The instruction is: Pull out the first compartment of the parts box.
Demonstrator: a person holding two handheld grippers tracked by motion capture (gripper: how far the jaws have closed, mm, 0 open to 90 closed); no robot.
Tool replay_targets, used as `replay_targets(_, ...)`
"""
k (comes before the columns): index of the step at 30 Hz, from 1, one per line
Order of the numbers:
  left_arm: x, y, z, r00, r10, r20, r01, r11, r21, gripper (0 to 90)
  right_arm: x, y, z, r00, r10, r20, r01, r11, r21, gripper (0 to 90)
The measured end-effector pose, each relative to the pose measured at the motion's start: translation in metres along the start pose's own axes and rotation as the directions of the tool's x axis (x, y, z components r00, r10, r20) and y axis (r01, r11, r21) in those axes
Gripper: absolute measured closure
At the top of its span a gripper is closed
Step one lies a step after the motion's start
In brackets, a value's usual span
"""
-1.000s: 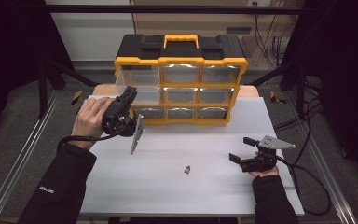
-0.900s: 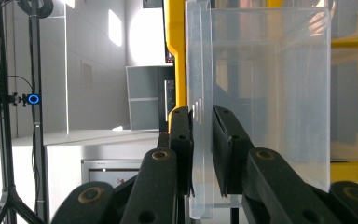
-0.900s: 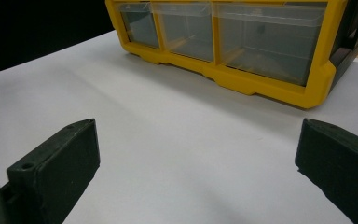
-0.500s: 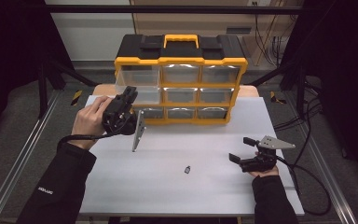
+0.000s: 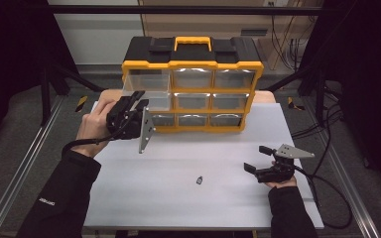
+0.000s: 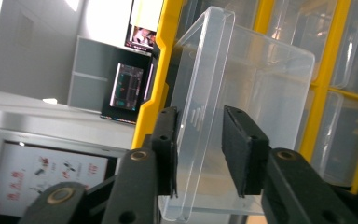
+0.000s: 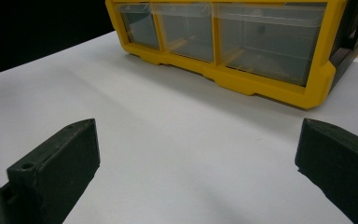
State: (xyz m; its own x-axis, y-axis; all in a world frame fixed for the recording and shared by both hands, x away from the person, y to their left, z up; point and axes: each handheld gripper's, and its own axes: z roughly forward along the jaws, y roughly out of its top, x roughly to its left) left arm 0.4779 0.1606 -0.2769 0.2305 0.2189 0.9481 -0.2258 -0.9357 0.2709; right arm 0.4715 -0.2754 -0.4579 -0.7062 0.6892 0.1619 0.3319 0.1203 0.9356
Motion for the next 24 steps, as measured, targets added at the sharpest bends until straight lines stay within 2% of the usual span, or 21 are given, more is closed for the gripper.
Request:
replay_targets(2,0.002,0.0,0.0,0.999,-0.041,0.018,0.041,0.9992,0.001,57.9,0.0,0.0,0.0,1.0,-0.002,0.0,0.002,1.0,-0.002,0.4)
replay_targets(4,0.003,0.0,0.0,0.995,-0.094,0.032,0.095,0.9955,-0.005,53.6,0.0,0.0,0.0,1.0,0.002,0.0,-0.002,1.0,-0.003,0.4)
replay_targets(8,0.006,0.0,0.0,0.9812,-0.185,0.054,0.186,0.9826,-0.006,45.2,0.0,0.0,0.0,1.0,0.001,0.0,-0.001,1.0,-0.003,0.4)
replay_targets(11,0.008,0.0,-0.001,0.9737,-0.22,0.059,0.22,0.9754,0.004,38.8,0.0,0.0,0.0,1.0,0.001,0.0,-0.001,1.0,-0.004,0.4)
replay_targets(16,0.011,0.0,-0.001,0.9434,-0.324,0.072,0.324,0.946,0.006,27.3,0.0,0.0,-0.001,1.0,0.001,0.001,-0.001,1.0,-0.005,0.4)
replay_targets(20,0.014,-0.001,-0.002,0.9177,-0.385,0.096,0.386,0.9224,0.012,20.8,0.0,0.0,-0.001,1.0,0.002,0.001,-0.002,1.0,-0.007,0.4)
replay_targets(22,0.015,-0.001,-0.003,0.9012,-0.419,0.111,0.42,0.9074,0.015,16.8,0.0,0.0,-0.001,1.0,0.001,0.0,-0.001,1.0,-0.008,0.4)
replay_targets(24,0.017,-0.002,-0.004,0.88,-0.459,0.124,0.46,0.8877,0.018,13.4,0.0,0.001,-0.001,1.0,0.002,0.0,-0.002,1.0,-0.008,0.4)
